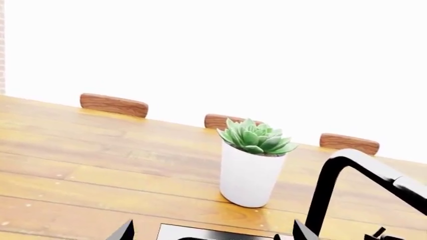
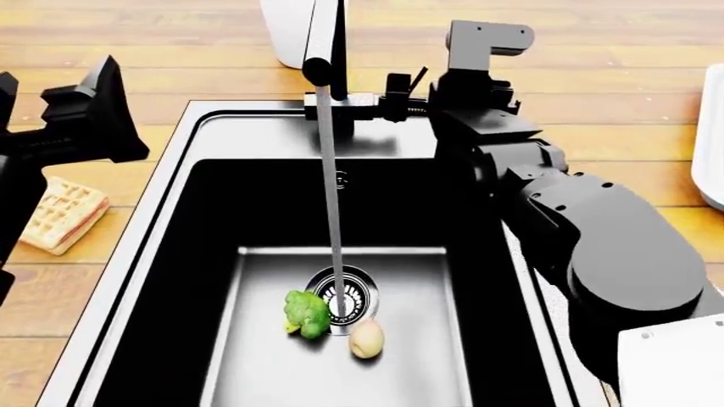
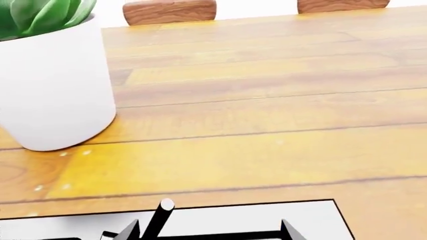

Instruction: Pick up the fruits and vegetables and place them in the sink. Turn on the sink faucet to wash them. Then turn the sink off and put them in the tray.

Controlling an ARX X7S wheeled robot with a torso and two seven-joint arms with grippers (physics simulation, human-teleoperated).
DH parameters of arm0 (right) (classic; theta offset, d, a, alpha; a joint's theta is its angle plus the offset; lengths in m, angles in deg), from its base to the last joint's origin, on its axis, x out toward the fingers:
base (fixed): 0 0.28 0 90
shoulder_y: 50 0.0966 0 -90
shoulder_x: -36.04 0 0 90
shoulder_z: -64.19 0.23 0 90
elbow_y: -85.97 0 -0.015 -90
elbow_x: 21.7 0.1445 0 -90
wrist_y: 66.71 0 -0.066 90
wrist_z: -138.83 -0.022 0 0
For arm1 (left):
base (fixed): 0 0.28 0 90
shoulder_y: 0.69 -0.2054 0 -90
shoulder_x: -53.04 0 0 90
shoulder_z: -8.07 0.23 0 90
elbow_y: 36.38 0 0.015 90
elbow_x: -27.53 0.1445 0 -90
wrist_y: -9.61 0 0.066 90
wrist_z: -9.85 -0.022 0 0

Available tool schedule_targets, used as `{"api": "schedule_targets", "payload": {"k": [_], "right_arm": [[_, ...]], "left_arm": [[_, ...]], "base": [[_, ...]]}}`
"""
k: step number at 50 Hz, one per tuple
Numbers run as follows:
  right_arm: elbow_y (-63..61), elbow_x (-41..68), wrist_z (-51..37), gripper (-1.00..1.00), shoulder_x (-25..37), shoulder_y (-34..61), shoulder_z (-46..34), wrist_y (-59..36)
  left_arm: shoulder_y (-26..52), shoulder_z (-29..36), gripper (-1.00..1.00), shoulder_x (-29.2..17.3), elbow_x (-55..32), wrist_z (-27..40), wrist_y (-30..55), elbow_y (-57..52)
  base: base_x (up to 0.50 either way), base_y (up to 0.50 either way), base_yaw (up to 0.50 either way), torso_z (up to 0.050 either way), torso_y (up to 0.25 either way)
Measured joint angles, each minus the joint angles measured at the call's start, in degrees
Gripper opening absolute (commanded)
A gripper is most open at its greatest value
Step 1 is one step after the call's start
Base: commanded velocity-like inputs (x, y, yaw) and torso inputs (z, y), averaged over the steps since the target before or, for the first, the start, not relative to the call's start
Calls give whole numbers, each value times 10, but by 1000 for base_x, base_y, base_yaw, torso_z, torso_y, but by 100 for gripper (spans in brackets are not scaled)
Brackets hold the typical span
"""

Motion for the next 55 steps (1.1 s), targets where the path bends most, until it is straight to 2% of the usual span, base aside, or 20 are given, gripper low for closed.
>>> {"api": "schedule_targets", "payload": {"k": [7, 18, 34, 55], "right_arm": [[-3, 98, 18, 100, 0, 7, -98, 20], [-10, 174, 23, 100, 0, 22, -175, 28], [6, 198, -23, 100, 1, 70, -218, 29], [20, 336, 27, 100, 22, 84, -317, 78]], "left_arm": [[0, -1, 100, 0, -2, 1, -1, -1], [0, -1, 100, 0, -6, 5, -2, -2], [0, 4, 100, -3, -26, 19, 1, -5], [-2, 10, 100, -4, -29, 22, -2, -6]], "base": [[0, 0, -2, 0, -5], [0, 0, -2, 0, -3], [0, 0, 0, 0, -1], [0, 0, 0, 0, 0]]}}
